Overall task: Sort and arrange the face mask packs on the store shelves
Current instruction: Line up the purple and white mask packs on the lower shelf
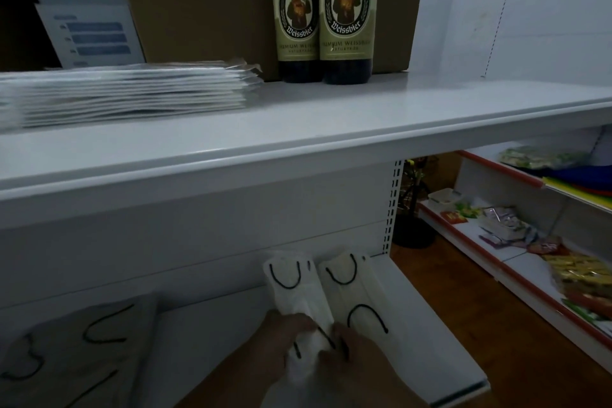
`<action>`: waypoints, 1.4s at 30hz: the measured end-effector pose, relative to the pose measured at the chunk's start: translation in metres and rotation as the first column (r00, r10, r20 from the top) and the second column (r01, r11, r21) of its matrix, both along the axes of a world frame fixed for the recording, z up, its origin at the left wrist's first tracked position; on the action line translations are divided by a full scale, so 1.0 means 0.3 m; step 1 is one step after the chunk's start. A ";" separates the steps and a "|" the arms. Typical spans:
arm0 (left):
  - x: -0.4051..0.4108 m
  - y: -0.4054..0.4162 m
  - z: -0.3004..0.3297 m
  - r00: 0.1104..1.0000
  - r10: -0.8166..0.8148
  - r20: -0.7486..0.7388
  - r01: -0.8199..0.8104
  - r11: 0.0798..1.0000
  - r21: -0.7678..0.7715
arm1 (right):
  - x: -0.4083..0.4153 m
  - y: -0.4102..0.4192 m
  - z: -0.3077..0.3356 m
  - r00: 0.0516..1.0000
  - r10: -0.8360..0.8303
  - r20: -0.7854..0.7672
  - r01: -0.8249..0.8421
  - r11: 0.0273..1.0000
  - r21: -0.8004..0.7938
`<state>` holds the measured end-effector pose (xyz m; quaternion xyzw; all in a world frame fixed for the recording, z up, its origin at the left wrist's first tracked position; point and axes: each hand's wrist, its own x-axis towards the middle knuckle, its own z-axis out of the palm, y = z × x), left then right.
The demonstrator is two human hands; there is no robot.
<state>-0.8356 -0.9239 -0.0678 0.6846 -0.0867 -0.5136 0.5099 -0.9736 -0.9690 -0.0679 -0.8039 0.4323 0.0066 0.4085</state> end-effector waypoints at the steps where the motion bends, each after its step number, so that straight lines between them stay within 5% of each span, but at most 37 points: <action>1: -0.002 0.007 0.009 1.000 0.020 0.001 -0.020 1.000 0.010 | -0.001 -0.005 0.005 1.000 -0.005 0.025 0.004 1.000 0.020; 6: 0.080 0.079 0.079 0.979 -0.108 0.172 0.114 0.993 -0.026 | -0.044 -0.019 -0.002 0.992 -0.107 0.063 0.106 0.994 0.018; 9: 0.156 0.163 0.165 0.883 -0.291 0.368 0.307 0.952 0.014 | -0.065 -0.023 -0.001 0.983 -0.136 0.126 0.142 0.989 -0.044; 11: 0.212 0.208 0.218 0.692 -0.458 0.558 0.442 0.880 0.174 | -0.062 -0.004 0.033 0.928 -0.136 0.347 0.175 0.981 -0.085; 14: 0.247 0.266 0.279 0.274 -0.656 0.703 0.549 0.707 0.445 | -0.042 -0.010 0.063 0.772 -0.028 0.636 0.103 0.991 -0.082; 17: 0.218 0.308 0.261 -0.001 -0.690 0.724 0.580 0.589 0.562 | -0.015 -0.022 0.045 0.762 0.061 0.644 -0.092 0.996 0.014; 19: 0.202 0.323 0.213 -0.080 -0.658 0.749 0.559 0.592 0.580 | -0.007 -0.022 0.000 0.798 0.065 0.600 -0.142 0.987 0.082; 24: 0.248 0.359 0.149 0.063 -0.603 0.795 0.559 0.681 0.472 | 0.021 -0.057 -0.095 0.894 -0.082 0.440 -0.027 0.972 0.235; 26: 0.278 0.402 0.136 0.166 -0.564 0.809 0.539 0.739 0.404 | 0.036 -0.074 -0.111 0.947 -0.093 0.309 0.045 0.986 0.159; 31: 0.308 0.522 0.041 0.612 -0.245 0.752 0.371 0.929 0.000 | 0.051 -0.075 -0.159 0.937 -0.146 0.317 0.125 0.988 0.087; 33: 0.288 0.535 -0.008 0.717 -0.112 0.688 0.267 0.956 -0.123 | 0.055 -0.071 -0.161 0.928 -0.169 0.332 0.146 0.985 0.094; 36: 0.260 0.517 -0.060 0.690 -0.016 0.724 0.160 0.978 -0.130 | 0.055 -0.063 -0.153 0.933 -0.123 0.339 0.114 0.992 0.045; 42: 0.265 0.485 -0.085 0.451 -0.133 0.883 0.305 0.952 -0.013 | 0.061 -0.039 -0.116 0.967 -0.078 0.242 0.111 0.986 -0.128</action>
